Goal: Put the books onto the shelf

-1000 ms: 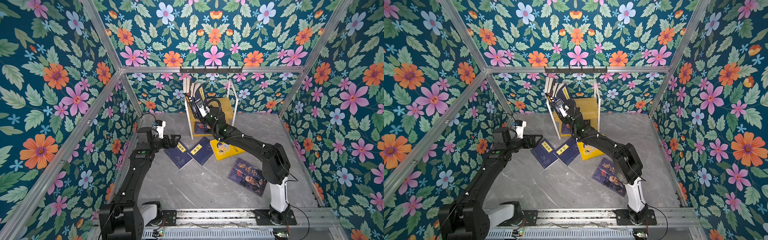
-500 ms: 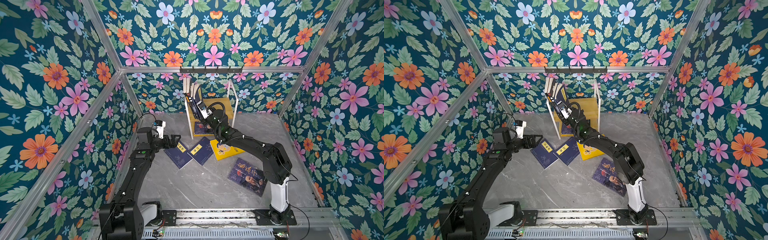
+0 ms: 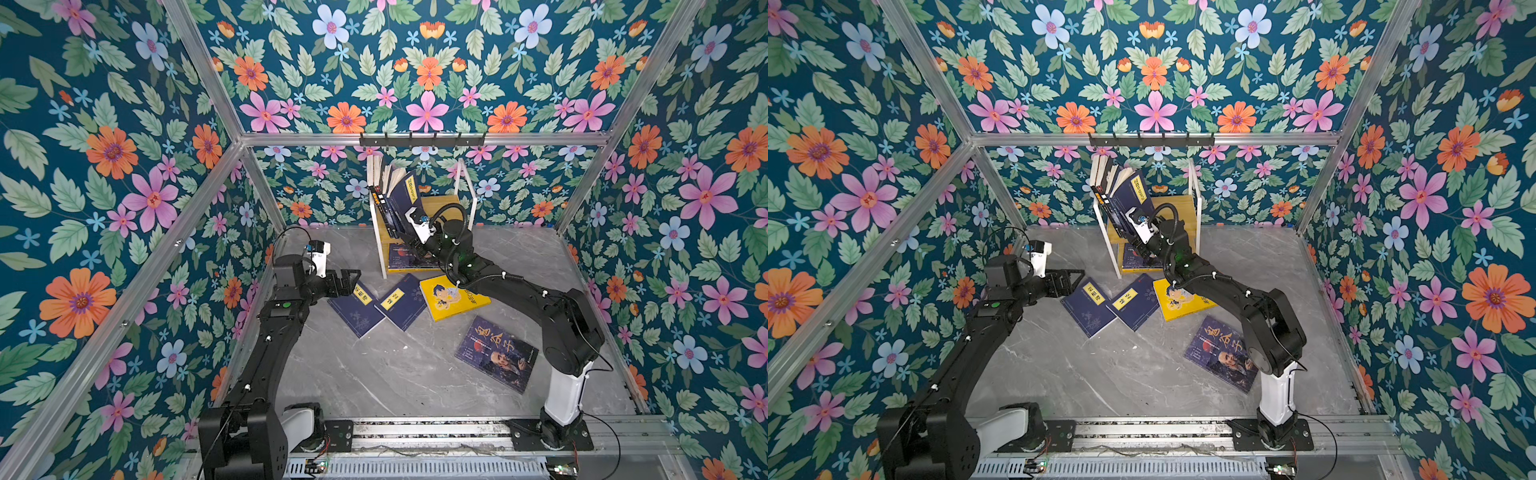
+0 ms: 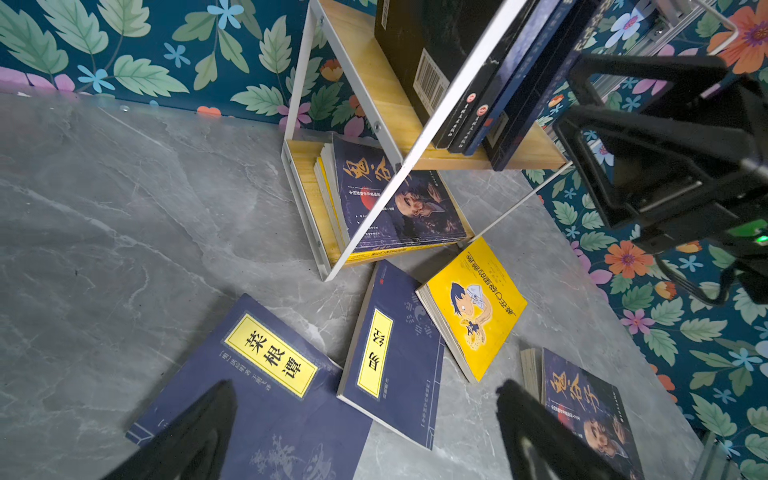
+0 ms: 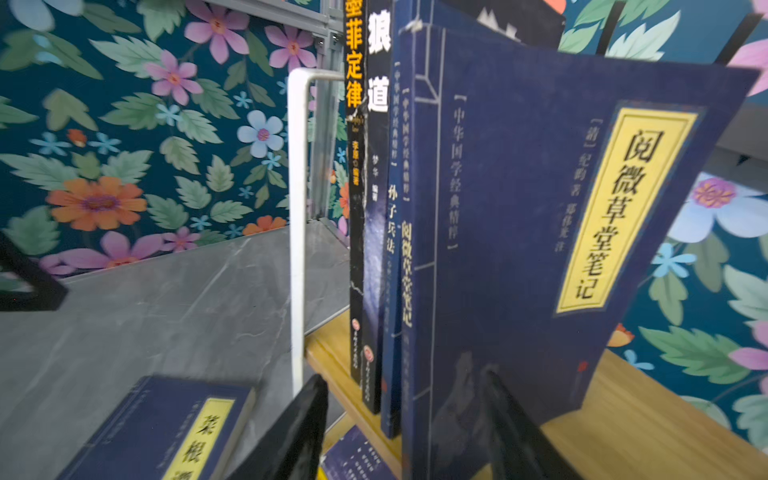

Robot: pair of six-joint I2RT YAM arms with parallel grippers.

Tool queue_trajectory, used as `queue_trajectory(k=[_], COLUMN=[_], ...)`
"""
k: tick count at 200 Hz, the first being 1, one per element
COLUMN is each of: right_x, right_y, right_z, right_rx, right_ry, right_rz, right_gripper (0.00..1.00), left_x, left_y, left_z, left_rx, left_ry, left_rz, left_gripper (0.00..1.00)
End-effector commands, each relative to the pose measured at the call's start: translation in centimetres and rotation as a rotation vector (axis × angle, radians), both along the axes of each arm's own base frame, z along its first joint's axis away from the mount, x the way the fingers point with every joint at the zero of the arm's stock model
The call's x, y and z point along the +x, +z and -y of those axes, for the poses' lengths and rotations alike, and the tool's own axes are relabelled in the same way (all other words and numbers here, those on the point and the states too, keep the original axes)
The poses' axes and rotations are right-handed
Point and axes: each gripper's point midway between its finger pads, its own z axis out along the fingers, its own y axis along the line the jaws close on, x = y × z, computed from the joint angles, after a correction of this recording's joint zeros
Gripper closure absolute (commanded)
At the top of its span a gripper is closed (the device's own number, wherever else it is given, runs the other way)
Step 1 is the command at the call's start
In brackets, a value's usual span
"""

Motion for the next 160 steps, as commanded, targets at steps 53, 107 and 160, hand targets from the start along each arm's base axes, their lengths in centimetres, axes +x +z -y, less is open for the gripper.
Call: queue_trajectory(k=[53, 107, 160], right_x=[0.0, 1.8, 3.0], right_y=[-0.5, -3.0, -4.6], right_z=[2.9, 1.3, 0.0], right_rx=[0.140, 0.145, 0.157], right_ry=[0.234, 0.317, 0.369], right_rz=[-0.242, -0.380, -0.430], right_gripper=[0.01, 0.06, 0.10], left_x=[0.1, 0.1, 0.0], left_y=[0.7, 1.0, 0.8], left_z=[-0.1, -0.3, -0.4], left_rx=[0.005, 0.013, 0.017], left_ry=[0.000, 0.006, 0.007], left_rz=[0.033, 0.040, 0.038], left_gripper=[0.00, 0.00, 0.00])
